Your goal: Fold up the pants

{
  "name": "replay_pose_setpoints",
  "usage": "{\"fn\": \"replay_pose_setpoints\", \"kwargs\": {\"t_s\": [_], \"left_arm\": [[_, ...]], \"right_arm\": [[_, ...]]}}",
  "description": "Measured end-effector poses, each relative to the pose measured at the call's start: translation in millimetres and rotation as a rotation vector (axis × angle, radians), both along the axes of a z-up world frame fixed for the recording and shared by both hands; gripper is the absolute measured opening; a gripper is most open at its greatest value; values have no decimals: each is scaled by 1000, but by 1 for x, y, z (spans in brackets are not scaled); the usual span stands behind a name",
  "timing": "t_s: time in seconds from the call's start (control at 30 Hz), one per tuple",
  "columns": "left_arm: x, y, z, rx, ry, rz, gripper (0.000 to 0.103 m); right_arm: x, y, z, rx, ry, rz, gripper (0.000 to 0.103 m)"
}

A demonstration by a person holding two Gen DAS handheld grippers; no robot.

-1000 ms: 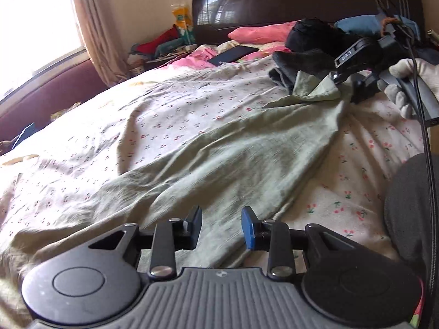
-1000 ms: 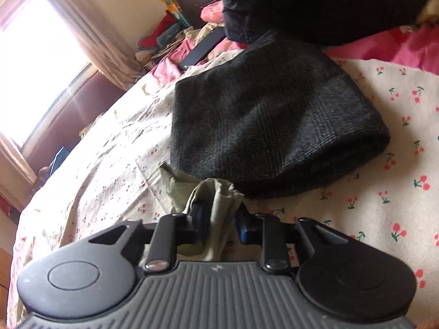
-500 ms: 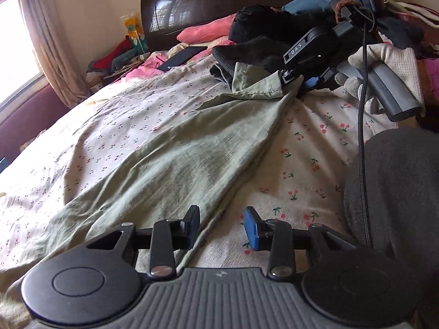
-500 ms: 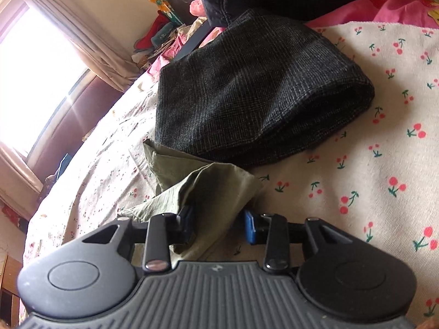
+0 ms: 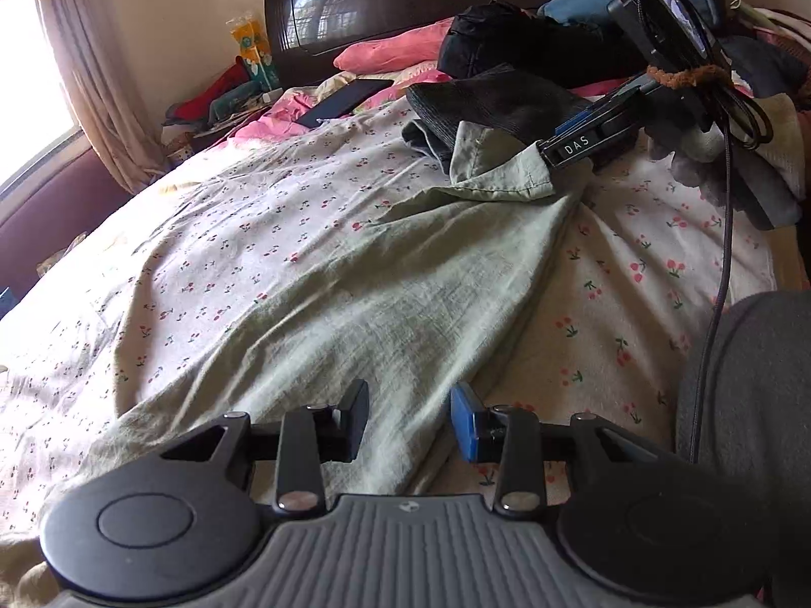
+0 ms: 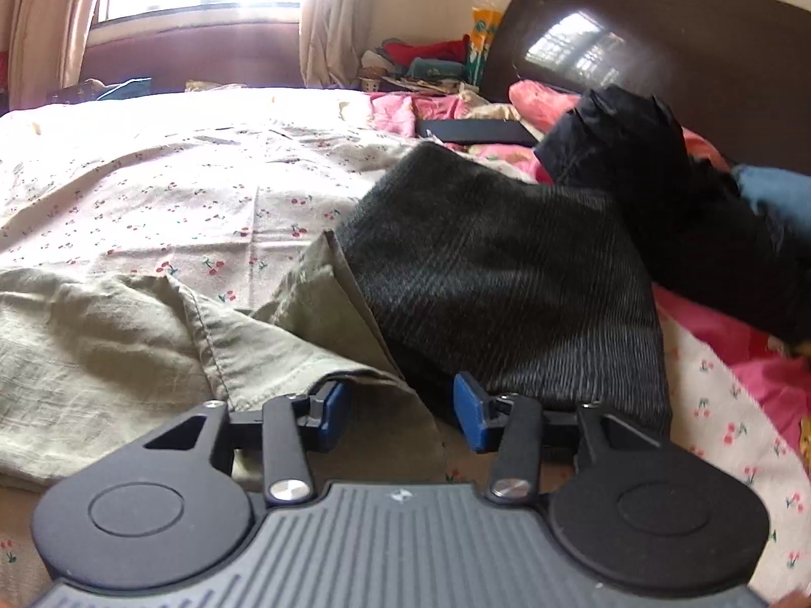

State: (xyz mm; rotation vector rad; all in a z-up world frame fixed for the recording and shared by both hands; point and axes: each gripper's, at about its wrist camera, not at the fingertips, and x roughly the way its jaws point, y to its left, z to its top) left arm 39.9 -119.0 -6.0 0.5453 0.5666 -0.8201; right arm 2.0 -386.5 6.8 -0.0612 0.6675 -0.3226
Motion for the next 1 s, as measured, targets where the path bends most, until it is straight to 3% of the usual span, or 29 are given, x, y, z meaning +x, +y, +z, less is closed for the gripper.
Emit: {"fn": "replay_pose_setpoints", "kwargs": {"t_s": [0.03, 0.07, 0.17, 0.2, 0.23, 0.4, 0.57, 0.73, 0.83, 0.93, 1.0], "left_arm": [[3, 0, 1, -6, 5, 7, 49], [7, 0, 3, -17, 14, 21, 49], [12, -1, 6, -41, 29, 49, 49], [12, -1, 6, -43, 27, 53, 49], [12, -2, 6, -47, 27, 53, 49], [2, -6, 0, -38, 30, 15, 50], [-11, -9, -7, -1, 20, -27, 50], [-15, -3, -6, 6, 16, -14, 50], [-12, 2, -7, -14, 38, 9, 50], [-9, 6, -8, -26, 39, 34, 50], [-8, 7, -7, -39, 42, 44, 50]], "right_arm": [[4, -2, 3, 33, -14, -6, 53], [9, -14, 7, 148, -40, -47, 54], [6, -71, 9, 702, -183, -231, 54], [-1, -86, 4, 824, -231, -292, 54], [-7, -94, 0, 876, -255, -329, 54], [-43, -94, -4, 798, -224, -379, 57], [-62, -89, -30, 971, -194, -394, 57], [-52, -80, -34, 1031, -261, -358, 57], [-42, -77, -36, 1021, -243, -336, 56], [-37, -81, -48, 1057, -256, -365, 46], [-44, -78, -51, 1096, -294, -375, 22]]}}
